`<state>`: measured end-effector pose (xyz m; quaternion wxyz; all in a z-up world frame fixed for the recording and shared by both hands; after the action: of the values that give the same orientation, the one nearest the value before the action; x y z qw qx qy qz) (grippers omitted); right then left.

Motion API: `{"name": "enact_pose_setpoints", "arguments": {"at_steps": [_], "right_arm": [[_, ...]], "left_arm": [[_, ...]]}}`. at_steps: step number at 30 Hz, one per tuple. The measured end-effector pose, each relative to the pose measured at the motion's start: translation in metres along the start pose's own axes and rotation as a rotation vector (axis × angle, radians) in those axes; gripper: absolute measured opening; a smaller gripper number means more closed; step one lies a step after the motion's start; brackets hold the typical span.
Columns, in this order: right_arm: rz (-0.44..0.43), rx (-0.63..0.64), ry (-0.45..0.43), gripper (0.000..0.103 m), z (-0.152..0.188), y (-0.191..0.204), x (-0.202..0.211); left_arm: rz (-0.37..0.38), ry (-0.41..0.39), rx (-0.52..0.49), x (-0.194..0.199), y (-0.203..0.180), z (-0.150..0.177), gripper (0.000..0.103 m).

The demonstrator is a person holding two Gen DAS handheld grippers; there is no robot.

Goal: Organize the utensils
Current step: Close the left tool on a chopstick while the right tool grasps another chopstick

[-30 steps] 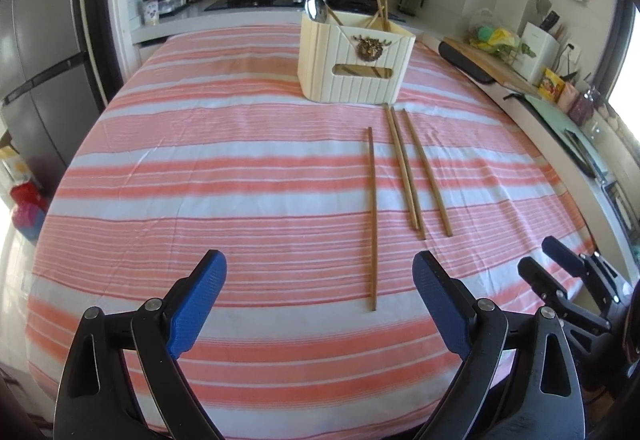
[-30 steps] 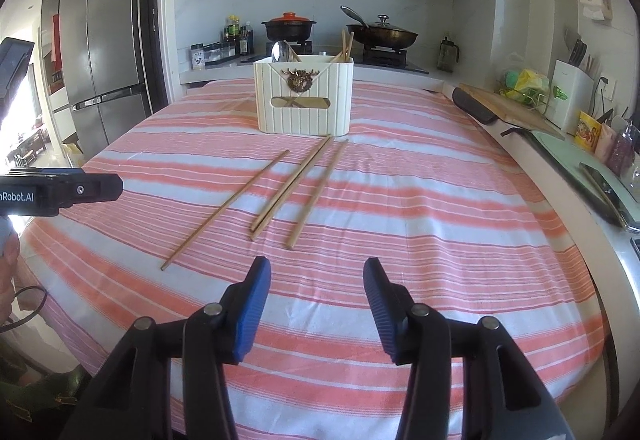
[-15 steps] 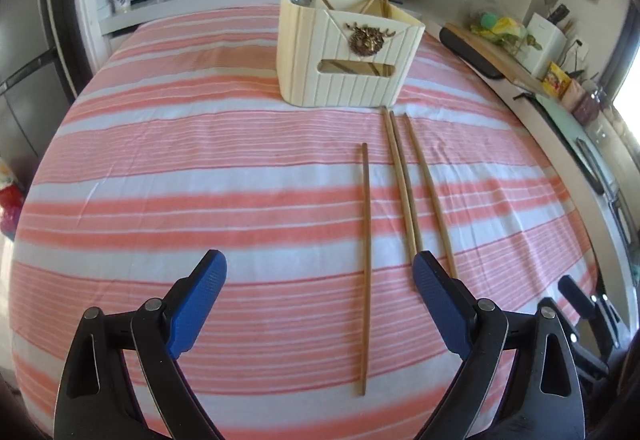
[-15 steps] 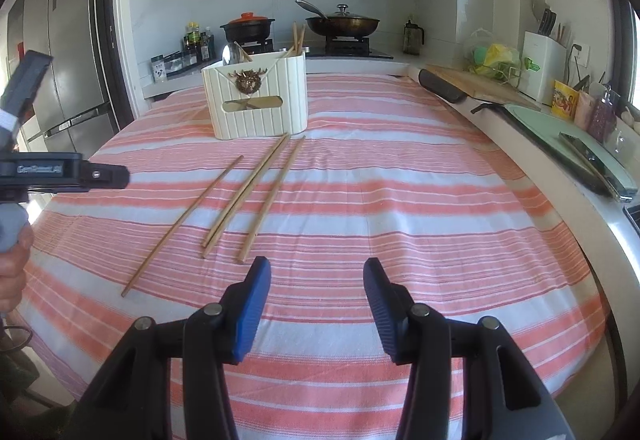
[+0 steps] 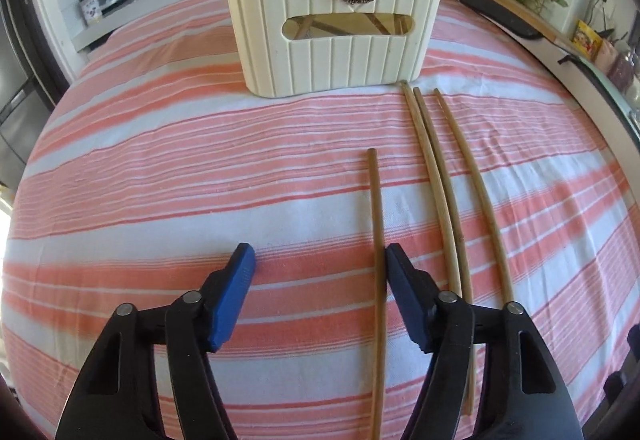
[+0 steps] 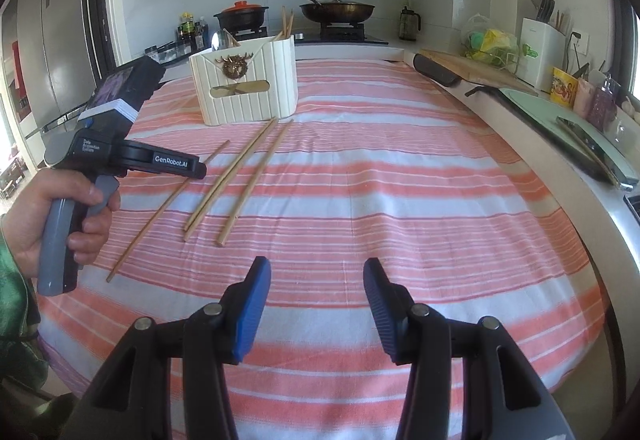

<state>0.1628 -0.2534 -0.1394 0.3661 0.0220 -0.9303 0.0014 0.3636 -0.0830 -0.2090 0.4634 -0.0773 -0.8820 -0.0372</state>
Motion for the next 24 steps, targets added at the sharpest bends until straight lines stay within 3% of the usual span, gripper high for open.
{"name": "enact_pose_setpoints", "arguments": {"at_steps": [1,6,7,10,14,15,18,24], "right_arm": [[-0.012,0.004,0.006,0.049,-0.006,0.000,-0.005],[-0.126,-0.045,0.086,0.046,-0.040,0.004,-0.046],[-0.138,-0.042,0.097,0.045,-0.045,0.009,-0.055],[-0.159,-0.037,0.152,0.036,-0.056,0.025,-0.087],[-0.191,-0.018,0.235,0.034,-0.049,0.046,-0.114],[-0.163,0.013,0.214,0.032,-0.047,0.051,-0.111],[-0.087,0.076,0.200,0.008,-0.040,0.058,-0.104],[-0.026,0.053,0.230,0.007,-0.016,0.033,-0.070]], "left_arm": [[0.000,-0.008,-0.006,0.002,-0.001,0.002,0.056],[0.018,-0.031,-0.021,0.009,-0.005,0.007,0.011],[0.010,-0.035,-0.024,0.010,-0.005,0.009,0.009],[-0.003,-0.045,-0.027,0.014,-0.003,0.018,0.008],[0.001,-0.047,-0.035,0.023,0.005,0.030,0.008],[0.004,-0.047,-0.039,0.025,0.007,0.034,0.008],[0.005,-0.047,-0.054,0.034,0.015,0.047,0.008],[0.045,-0.027,-0.051,0.056,0.038,0.076,0.008]]}}
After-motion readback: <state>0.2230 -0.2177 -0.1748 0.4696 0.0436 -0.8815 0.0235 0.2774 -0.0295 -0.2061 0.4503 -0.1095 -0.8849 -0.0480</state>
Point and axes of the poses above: each gripper's, at about its wrist camera, not at the fingertips, and x roughly against the way its jaws point, y to its left, z to its underside, the point moved 1 cm from there along -x, roughly the way its jaws point, and after that the axes turned 2 degrees about -y, right-handed, at the moved point
